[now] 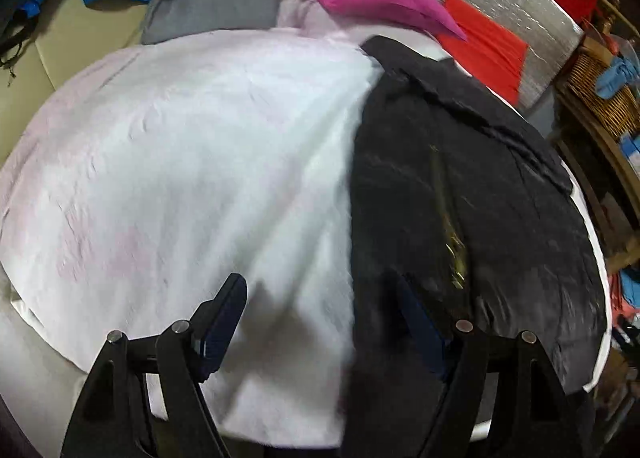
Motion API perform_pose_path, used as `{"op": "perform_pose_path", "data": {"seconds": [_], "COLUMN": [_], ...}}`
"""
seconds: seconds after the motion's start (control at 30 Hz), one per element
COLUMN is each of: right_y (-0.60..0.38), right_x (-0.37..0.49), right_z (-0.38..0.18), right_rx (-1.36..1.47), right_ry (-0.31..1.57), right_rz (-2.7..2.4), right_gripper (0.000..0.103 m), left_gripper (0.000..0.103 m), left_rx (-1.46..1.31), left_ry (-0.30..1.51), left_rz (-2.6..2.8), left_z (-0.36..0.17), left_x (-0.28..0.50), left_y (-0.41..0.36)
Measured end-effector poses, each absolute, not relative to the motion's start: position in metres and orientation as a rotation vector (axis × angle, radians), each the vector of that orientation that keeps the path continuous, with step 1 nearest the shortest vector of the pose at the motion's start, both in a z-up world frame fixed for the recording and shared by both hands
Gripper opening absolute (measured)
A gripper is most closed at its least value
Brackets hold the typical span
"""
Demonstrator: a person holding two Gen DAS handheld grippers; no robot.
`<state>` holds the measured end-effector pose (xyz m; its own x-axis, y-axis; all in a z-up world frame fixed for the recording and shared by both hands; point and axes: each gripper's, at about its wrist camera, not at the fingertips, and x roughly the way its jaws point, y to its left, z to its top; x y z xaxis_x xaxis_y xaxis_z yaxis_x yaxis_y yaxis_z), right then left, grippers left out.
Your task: Fold large clothes
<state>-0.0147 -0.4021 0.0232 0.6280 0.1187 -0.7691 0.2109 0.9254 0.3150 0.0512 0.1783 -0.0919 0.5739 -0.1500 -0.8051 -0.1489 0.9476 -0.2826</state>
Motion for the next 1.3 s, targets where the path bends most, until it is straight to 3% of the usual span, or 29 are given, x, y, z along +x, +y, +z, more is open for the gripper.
{"op": "perform_pose_path", "data": {"seconds": [0.4, 0.7, 0.77, 0.8, 0.87, 1.03, 1.17, 1.23, 1.3], "right_y": [-0.401, -0.388, -0.386, -0.386, -0.383, -0.38, -0.383, -0.388, -0.387], "right_x": [-0.025, -0.022, -0.017, -0.014, -0.015, -0.016, -0.016, -0.017, -0.017], "right_z": [-0.017, -0.011, -0.019, -0.023, -0.024, -0.015, -0.015, -0.023, -0.026], "right_rx": [0.624, 0.632, 0.651, 0.663, 0.658, 0.653, 0.672, 0.72, 0.751], "right_ry": [0.94, 0.921, 0.946, 0.958, 0.962, 0.954, 0.954, 0.96, 0.952], "right_rz": [0.043, 0.125, 0.128, 0.138, 0.133, 0.15, 0.159, 0.162, 0.18], "right_gripper": [0.082, 0.081, 0.068, 0.047, 0.045, 0.028, 0.032, 0.047, 0.056], "left_gripper": [0.078, 0.078, 0.077, 0.072, 0.058, 0.048, 0.051, 0.057, 0.06], "left_rx": [-0.376, -0.398, -0.392, -0.394, -0.394, -0.363, -0.401, -0.412, -0.407], "left_ry": [1.058, 1.074, 1.09, 1.086, 1.088, 1.07, 1.079, 1.11, 1.121], "left_rz": [-0.106, -0.186, -0.191, -0.193, -0.193, -0.19, -0.198, -0.217, -0.238], "left_z": [-0.095, -0.095, -0.098, -0.097, -0.097, -0.093, -0.095, -0.097, -0.098], "left_x": [0.052, 0.044, 0.046, 0.047, 0.047, 0.04, 0.04, 0.039, 0.037], "left_y": [0.165, 0.157, 0.155, 0.156, 0.156, 0.155, 0.159, 0.16, 0.159]}}
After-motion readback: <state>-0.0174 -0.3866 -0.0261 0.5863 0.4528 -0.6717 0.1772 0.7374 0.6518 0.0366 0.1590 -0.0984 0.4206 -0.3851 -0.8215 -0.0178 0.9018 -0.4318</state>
